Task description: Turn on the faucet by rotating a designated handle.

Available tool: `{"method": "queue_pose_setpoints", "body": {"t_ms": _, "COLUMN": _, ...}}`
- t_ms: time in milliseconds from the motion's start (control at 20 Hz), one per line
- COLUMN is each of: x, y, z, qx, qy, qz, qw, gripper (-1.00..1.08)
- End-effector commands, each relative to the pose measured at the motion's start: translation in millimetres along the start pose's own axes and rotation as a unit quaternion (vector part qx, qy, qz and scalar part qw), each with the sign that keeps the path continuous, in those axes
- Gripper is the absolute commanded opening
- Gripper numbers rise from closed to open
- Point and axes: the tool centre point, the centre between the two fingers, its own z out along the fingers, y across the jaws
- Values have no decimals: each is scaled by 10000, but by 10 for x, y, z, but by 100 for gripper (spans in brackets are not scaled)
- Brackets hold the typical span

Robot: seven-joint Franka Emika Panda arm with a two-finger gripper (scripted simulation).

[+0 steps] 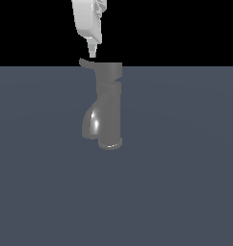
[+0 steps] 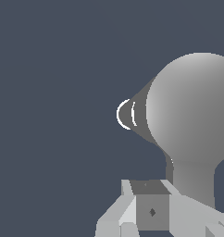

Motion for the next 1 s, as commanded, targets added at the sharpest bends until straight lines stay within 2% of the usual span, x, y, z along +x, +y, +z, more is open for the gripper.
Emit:
{"method": "queue_pose_setpoints", "body": {"t_ms": 0, "x": -33, "y": -56, "z": 78, "qx": 9, "qy": 47, "qz": 201, "qw": 9998, "gripper": -100}}
{"method": "queue_pose_setpoints", "body": {"t_ms": 350, "x": -87, "y": -138, "z": 210, "qx": 24, "qy": 126, "qz": 510, "qw": 9986, "gripper": -100}}
{"method": "queue_pose_setpoints", "body": {"t_ms": 700, "x": -96, "y": -150, "z": 230, "qx": 27, "qy": 139, "qz": 556, "qw": 9984, "gripper": -100}}
{"method": "queue_pose_setpoints", "body": {"t_ms": 950, "x": -139, "y": -43, "z": 233, "qx": 25, "qy": 138, "qz": 551, "qw": 9984, "gripper": -100}}
